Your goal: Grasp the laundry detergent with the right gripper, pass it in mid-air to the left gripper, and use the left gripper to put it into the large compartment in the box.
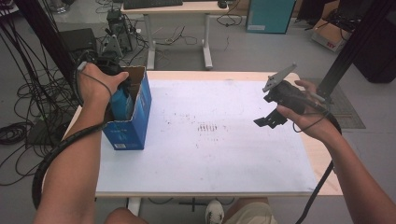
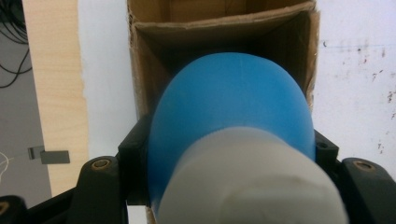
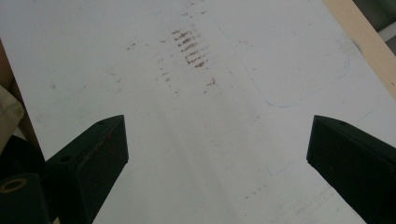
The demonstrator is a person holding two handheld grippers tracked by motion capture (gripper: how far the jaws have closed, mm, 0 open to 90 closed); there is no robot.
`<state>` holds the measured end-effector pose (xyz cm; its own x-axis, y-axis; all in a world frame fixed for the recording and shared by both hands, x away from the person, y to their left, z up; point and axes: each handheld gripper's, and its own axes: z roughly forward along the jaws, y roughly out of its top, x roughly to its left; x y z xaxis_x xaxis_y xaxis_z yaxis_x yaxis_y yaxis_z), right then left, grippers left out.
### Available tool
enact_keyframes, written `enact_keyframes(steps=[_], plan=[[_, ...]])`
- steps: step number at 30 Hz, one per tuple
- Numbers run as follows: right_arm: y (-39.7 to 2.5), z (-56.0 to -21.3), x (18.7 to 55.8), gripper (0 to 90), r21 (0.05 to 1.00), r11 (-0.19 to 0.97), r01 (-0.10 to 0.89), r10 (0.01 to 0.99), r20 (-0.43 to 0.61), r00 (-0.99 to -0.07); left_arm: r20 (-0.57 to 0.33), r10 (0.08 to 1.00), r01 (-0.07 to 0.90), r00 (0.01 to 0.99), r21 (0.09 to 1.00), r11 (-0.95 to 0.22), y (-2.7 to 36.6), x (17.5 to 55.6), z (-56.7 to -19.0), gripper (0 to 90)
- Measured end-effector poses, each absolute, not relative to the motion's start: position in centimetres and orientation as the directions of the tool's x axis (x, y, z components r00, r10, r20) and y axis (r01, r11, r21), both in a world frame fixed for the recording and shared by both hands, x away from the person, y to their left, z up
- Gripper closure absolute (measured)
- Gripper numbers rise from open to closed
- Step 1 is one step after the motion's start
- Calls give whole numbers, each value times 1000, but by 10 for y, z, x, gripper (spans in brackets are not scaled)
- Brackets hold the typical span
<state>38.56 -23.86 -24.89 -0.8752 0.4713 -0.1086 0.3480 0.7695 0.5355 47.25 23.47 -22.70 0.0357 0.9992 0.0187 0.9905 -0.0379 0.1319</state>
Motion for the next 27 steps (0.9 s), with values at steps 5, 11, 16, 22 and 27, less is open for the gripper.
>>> enact_keyframes(steps=[5, 11, 16, 22, 27], plan=[[-240, -251, 385, 54, 549, 757, 355, 484, -104, -869, 15, 999, 991, 34, 128, -36, 235, 473, -236, 374], [-240, -251, 386, 54, 546, 761, 351, 478, -106, -872, 12, 999, 992, 41, 116, -42, 233, 473, -245, 374], [-240, -251, 385, 54, 545, 756, 361, 488, -104, -867, 14, 999, 993, 47, 107, -48, 232, 474, -249, 374], [-241, -252, 386, 54, 552, 754, 356, 487, -107, -867, 18, 999, 993, 50, 105, -52, 231, 475, -254, 374], [-241, -254, 386, 54, 546, 757, 360, 487, -103, -868, 19, 998, 994, 51, 95, -53, 232, 475, -261, 374]])
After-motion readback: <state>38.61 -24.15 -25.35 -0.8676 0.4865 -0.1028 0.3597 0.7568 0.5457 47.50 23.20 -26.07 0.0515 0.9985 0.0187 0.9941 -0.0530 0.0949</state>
